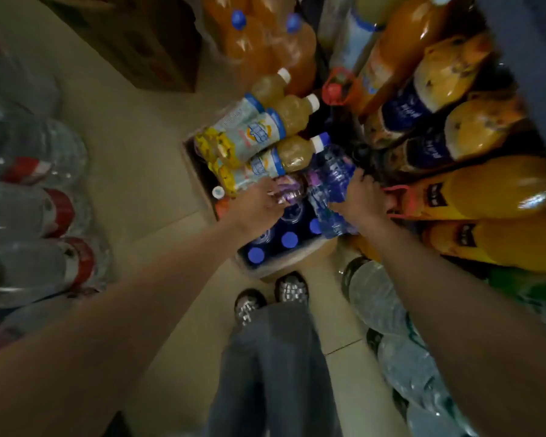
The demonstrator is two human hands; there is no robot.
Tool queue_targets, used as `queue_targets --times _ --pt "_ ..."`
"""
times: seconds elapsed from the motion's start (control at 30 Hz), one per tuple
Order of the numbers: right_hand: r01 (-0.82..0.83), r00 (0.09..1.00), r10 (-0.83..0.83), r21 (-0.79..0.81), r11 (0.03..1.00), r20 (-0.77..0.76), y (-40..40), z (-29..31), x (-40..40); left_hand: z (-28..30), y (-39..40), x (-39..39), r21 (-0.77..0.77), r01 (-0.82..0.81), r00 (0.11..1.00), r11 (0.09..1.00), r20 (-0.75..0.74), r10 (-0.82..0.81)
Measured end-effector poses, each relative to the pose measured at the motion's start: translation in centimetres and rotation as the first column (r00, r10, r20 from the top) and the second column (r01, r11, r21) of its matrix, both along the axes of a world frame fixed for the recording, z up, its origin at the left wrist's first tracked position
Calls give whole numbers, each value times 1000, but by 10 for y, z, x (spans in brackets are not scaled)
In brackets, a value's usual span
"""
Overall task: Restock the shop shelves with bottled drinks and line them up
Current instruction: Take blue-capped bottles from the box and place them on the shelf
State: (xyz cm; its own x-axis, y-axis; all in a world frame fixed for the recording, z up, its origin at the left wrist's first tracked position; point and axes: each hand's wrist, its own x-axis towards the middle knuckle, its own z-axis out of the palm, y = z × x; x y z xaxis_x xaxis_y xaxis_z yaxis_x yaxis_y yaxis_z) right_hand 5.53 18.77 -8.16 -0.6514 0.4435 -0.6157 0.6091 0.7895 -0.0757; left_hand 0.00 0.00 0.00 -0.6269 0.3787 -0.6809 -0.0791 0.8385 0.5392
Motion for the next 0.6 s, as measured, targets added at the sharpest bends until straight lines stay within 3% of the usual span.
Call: queue_targets --times 0.17,0.27,0.37,0.5,0.53,0.6 --pt "20 1000 -20 70 997 -4 5 6 2 -29 -20 24 10 -154 988 988 21 154" --pt "225 974 -227 -50 973 -28 7 35 11 -20 -6 24 82 -232 966 969 133 220" --pt "431 889 -457 -267 862 -41 -2 77 38 1 26 22 103 -440 822 892 447 353" --pt "313 878 -459 -559 767 -138 -24 124 48 16 52 26 156 -562 637 813 708 305" --pt "278 878 -462 -652 706 -127 -26 126 44 16 49 25 192 -603 623 774 719 308" --pt "286 856 -516 -830 479 -3 -23 117 32 15 34 16 222 -652 638 725 677 367"
